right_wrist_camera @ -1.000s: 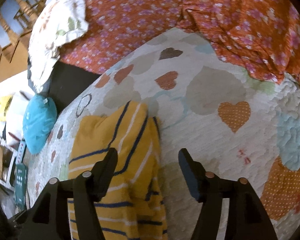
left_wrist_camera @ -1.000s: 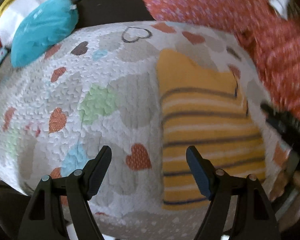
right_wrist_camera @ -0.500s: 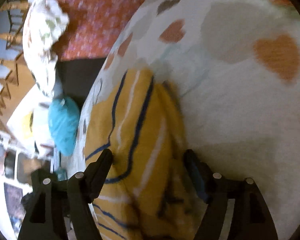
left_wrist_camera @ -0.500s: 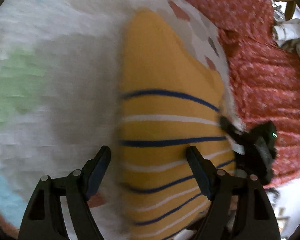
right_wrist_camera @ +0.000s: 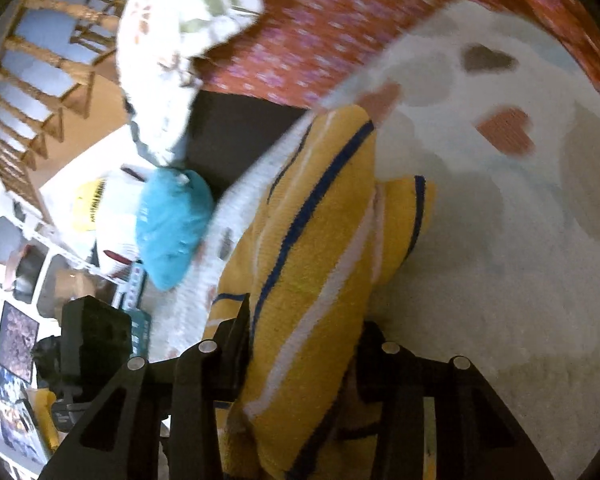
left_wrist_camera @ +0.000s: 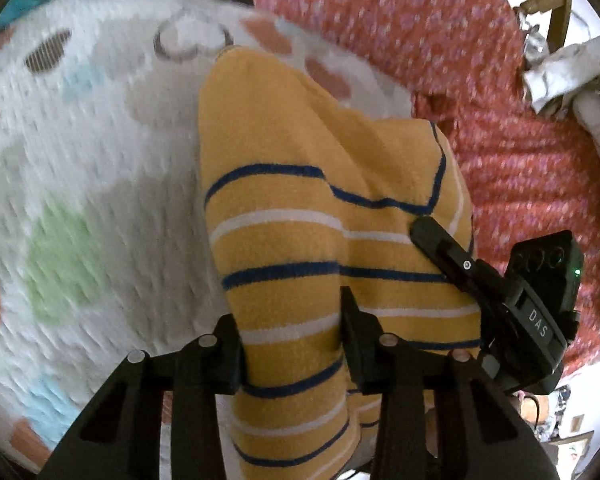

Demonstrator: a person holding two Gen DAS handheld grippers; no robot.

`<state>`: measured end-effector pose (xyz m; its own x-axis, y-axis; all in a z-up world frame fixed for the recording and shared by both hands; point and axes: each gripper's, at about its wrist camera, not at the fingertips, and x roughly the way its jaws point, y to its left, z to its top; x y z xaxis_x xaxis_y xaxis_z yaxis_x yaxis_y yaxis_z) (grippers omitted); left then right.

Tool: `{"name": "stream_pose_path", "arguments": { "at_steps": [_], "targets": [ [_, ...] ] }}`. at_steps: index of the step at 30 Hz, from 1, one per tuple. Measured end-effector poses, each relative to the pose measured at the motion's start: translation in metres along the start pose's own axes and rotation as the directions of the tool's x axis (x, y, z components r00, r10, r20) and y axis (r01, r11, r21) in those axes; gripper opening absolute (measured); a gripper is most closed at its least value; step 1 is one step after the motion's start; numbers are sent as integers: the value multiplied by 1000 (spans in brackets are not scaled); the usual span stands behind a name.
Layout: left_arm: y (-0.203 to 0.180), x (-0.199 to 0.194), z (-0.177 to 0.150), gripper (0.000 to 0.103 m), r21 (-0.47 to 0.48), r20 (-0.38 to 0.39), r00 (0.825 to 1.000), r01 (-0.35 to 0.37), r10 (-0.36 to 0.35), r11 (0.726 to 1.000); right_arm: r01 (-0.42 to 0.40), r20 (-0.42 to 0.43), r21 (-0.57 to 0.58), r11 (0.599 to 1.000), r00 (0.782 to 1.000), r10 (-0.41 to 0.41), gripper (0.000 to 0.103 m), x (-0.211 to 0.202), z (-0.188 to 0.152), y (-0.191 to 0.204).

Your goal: Fold small clothes

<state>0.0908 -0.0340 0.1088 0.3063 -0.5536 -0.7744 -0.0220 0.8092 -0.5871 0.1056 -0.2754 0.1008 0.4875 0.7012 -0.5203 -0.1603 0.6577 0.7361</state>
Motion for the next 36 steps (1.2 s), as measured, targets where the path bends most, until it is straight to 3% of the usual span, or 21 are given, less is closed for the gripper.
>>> {"name": "stream_pose_path", "arguments": {
  "at_steps": [3,8,14,19,24,28,30,32,36],
  "targets": [
    [8,-12,26,38,-8,41,999,-20,21,1000,-31,11,-14,999,999,32,43,16,22,16],
    [21,-9,56,38,-4,75,991,-109,109,994,-10,-11,-23,1000,1000,10,43,56,44,26],
    [58,19,76,38,-41,59,981,-184,187,982,93,-48,17,996,995,-92,43,105,50,0],
    [65,31,74,39,-40,62,980,-185,187,982,134,-62,24,991,989,-132,44,119,50,-21],
    [68,32,69,58,-52,55,967,-244,247,968,154,-82,57,986,985,-149,74,115,50,-38],
    [67,16,63,58,-59,50,958,-279,282,959,168,0,65,984,986,-168,74,75,54,-26],
    [60,1,52,57,-46,88,948,-303,306,952,134,71,34,990,988,-136,72,45,55,-6],
    [53,-9,37,57,-34,113,949,-292,294,956,68,80,11,998,994,-69,67,30,52,11],
    [49,-3,9,57,-40,87,965,-247,249,968,-75,-23,15,997,997,76,64,43,39,30]
  ]
}}
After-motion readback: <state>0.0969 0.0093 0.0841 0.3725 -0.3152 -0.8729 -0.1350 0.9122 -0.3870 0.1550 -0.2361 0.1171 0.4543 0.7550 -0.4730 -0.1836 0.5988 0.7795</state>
